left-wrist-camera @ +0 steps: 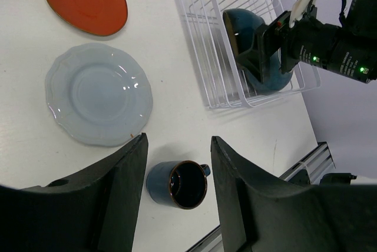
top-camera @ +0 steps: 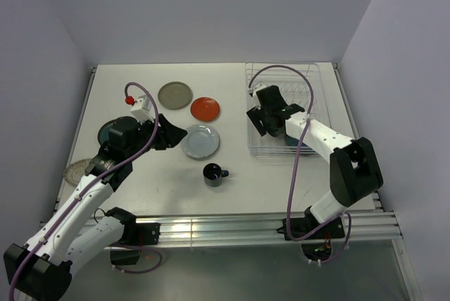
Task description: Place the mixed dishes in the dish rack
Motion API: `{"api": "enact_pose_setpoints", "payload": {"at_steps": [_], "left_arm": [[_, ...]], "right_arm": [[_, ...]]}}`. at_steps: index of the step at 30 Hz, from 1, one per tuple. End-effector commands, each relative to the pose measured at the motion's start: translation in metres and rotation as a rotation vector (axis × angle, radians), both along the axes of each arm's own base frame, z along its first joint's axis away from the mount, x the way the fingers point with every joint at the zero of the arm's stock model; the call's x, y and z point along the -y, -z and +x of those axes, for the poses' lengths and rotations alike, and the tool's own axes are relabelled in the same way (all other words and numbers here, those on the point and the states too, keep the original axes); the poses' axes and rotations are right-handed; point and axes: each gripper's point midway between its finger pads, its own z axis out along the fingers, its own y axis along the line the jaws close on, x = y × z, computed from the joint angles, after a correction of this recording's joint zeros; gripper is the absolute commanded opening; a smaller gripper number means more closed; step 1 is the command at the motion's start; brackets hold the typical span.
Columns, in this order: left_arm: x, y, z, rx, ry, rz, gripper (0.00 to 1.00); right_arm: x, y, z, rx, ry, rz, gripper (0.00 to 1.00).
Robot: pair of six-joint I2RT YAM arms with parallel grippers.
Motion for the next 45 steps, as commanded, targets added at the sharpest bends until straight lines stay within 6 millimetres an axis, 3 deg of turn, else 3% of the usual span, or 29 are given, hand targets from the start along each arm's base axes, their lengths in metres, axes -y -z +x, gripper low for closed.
{"api": "enact_pose_setpoints", "payload": {"at_steps": [1,3,9,14,21,25,27,29,33,38,45], "left_arm": [[-0.002,-0.011,0.004,0.054,-0.006,0.001,0.53],[-0.002,-0.01,0.004,0.052,-0.006,0.002,0.53],[-0.001,-0.008,0.004,0.047,0.0,0.006,0.53],[0.001,-0.011,0.001,0.058,0.026,0.009,0.56],[0.014,-0.016,-0.015,0.046,0.13,-0.032,0.61],[0.022,-0.003,-0.03,-0.025,0.196,-0.056,0.68],[0.028,0.005,-0.04,-0.053,0.231,-0.06,0.73],[0.035,0.016,-0.052,-0.096,0.253,-0.049,0.74],[0.05,0.038,-0.064,-0.172,0.229,-0.005,0.71],[0.061,0.073,-0.072,-0.292,0.176,0.054,0.54],[0.065,0.111,-0.065,-0.37,0.089,0.214,0.49]], "right_arm": [[-0.029,0.013,-0.021,-0.081,-0.09,0.072,0.92],[-0.031,0.01,-0.023,-0.081,-0.099,0.071,1.0],[-0.039,-0.004,-0.028,-0.078,-0.138,0.094,1.0],[-0.045,-0.028,-0.034,-0.072,-0.204,0.122,1.0],[-0.061,-0.107,-0.049,0.049,-0.395,0.268,1.0],[-0.073,-0.146,-0.078,0.105,-0.602,0.42,1.0],[-0.089,-0.155,-0.109,0.098,-0.805,0.551,1.0],[-0.105,-0.154,-0.142,0.068,-1.0,0.683,1.0],[-0.108,-0.156,-0.17,0.091,-1.121,0.786,0.98],[-0.097,-0.153,-0.173,0.129,-1.095,0.843,0.98],[-0.086,-0.155,-0.173,0.195,-1.083,0.874,0.98]]}}
